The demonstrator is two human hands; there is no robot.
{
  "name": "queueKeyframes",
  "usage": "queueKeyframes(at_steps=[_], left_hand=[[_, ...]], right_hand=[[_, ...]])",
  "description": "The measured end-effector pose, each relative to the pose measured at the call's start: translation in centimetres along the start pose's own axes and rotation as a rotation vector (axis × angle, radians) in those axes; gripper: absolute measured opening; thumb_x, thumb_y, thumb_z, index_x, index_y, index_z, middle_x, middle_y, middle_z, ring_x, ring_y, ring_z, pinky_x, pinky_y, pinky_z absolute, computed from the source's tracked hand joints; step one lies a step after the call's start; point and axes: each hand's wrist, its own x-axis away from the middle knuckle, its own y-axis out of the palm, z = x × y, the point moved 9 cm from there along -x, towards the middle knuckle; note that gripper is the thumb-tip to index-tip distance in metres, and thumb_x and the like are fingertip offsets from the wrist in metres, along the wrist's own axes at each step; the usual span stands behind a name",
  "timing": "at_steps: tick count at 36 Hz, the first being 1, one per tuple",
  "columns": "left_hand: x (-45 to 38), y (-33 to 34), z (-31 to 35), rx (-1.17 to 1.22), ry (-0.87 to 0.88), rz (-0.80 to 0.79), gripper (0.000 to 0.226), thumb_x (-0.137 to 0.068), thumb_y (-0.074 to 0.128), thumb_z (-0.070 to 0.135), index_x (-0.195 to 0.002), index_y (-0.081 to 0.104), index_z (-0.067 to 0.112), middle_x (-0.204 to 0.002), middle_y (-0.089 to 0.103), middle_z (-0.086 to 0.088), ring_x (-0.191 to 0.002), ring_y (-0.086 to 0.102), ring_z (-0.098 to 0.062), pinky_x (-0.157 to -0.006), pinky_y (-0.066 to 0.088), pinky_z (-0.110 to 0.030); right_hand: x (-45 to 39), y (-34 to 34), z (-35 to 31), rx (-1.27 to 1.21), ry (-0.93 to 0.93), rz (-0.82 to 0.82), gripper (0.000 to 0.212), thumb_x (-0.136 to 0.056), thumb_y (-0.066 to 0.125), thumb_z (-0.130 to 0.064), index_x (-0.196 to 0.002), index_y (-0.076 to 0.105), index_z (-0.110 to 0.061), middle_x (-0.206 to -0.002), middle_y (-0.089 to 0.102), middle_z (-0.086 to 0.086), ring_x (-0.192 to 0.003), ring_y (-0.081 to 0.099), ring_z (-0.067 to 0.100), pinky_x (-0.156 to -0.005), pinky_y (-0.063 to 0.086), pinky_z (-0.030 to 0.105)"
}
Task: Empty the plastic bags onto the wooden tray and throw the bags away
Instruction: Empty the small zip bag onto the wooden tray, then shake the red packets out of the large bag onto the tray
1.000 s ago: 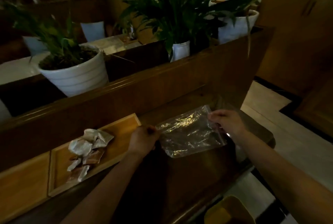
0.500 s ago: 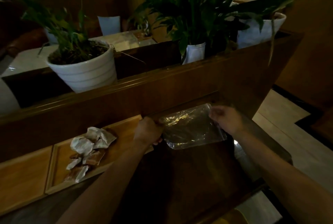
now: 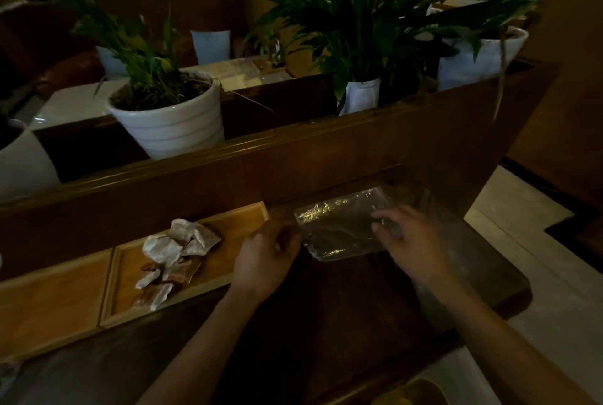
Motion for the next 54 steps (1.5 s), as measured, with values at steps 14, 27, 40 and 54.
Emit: queueKeyframes(at_steps=[14, 27, 40, 54], left_hand=[[13.2, -3.5, -4.4, -0.361, 0.119, -0.184, 0.05, -0.087, 0.041, 0.064, -0.132, 0.045, 0.043, -0.132, 0.047, 0.019, -0.117, 0.05, 0.001, -0.096, 0.048, -0.027], [22.2, -11.7, -11.6, -0.567, 0.055, -0.001, 0.043, -0.088, 0.047, 0.06, -0.118, 0.06, 0.033, -0.111, 0.063, 0.011, -0.097, 0.062, -0.01, -0.078, 0.05, -0.027], [28.8, -23.1, -21.3, -0.589, -0.033, 0.001, 0.038, -0.086, 0.051, 0.057, -0.113, 0.061, 0.032, -0.108, 0.065, 0.008, -0.093, 0.065, -0.013, -0.075, 0.053, -0.027], [28.5, -37.1, -30.3, -0.474, -0.201, 0.208, 0.036, -0.087, 0.048, 0.059, -0.109, 0.06, 0.033, -0.101, 0.06, 0.015, -0.081, 0.061, -0.003, -0.065, 0.054, -0.027]], right_hand=[[9.1, 7.8, -10.1, 0.157, -0.336, -0.34, 0.039, -0.094, 0.04, -0.051, -0.13, 0.051, -0.04, -0.126, 0.049, -0.02, -0.118, 0.04, 0.0, -0.097, 0.038, 0.025], [13.6, 16.1, -20.0, 0.261, -0.535, -0.48, 0.039, -0.096, 0.038, -0.053, -0.133, 0.046, -0.045, -0.133, 0.041, -0.027, -0.123, 0.036, -0.004, -0.102, 0.033, 0.024], [17.5, 22.7, -32.1, 0.243, -0.602, -0.447, 0.032, -0.096, 0.044, -0.048, -0.126, 0.055, -0.043, -0.123, 0.052, -0.025, -0.114, 0.045, -0.002, -0.096, 0.035, 0.022], [13.6, 26.4, -42.5, 0.196, -0.503, -0.44, 0.036, -0.091, 0.055, -0.048, -0.123, 0.06, -0.034, -0.111, 0.065, -0.014, -0.096, 0.058, 0.004, -0.08, 0.052, 0.027]])
